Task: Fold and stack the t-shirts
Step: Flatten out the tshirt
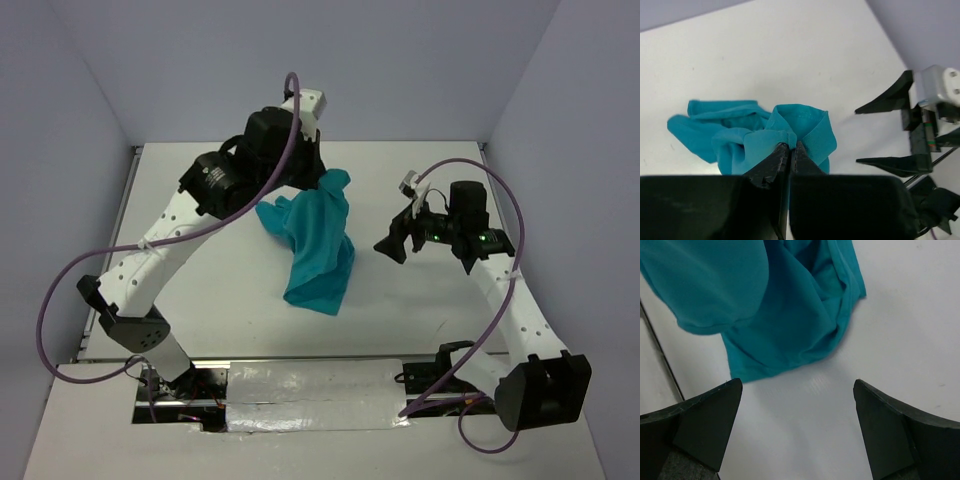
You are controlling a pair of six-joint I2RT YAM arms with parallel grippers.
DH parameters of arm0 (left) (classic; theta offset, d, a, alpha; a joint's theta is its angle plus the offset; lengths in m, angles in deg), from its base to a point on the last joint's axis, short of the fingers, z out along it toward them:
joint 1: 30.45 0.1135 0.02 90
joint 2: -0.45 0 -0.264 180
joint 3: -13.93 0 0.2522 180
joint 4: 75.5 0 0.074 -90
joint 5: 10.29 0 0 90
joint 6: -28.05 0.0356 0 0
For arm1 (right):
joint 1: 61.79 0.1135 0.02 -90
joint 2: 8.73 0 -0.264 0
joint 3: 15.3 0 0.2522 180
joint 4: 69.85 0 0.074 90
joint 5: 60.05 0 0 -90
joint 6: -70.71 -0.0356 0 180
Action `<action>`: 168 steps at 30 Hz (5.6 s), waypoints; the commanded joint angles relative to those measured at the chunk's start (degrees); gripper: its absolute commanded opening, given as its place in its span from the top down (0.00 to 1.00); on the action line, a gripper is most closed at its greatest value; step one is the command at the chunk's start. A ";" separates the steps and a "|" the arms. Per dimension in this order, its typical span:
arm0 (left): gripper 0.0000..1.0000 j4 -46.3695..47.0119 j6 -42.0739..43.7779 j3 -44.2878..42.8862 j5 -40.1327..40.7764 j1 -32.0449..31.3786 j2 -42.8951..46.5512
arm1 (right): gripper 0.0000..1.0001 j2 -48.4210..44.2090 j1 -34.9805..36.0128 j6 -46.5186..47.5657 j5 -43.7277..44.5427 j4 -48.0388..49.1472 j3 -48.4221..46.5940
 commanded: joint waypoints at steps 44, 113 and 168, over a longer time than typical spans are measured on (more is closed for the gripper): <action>0.95 25.92 -9.45 30.07 -6.98 25.18 -12.75 | 0.01 -1.80 2.22 -9.61 1.15 8.93 2.37; 0.76 34.54 -27.39 44.66 -21.57 21.58 -8.71 | 0.01 -1.63 0.99 -7.85 1.07 7.61 2.72; 1.00 -27.16 -22.98 51.77 4.53 42.50 43.94 | 0.05 49.52 24.27 8.67 6.60 1.55 -39.01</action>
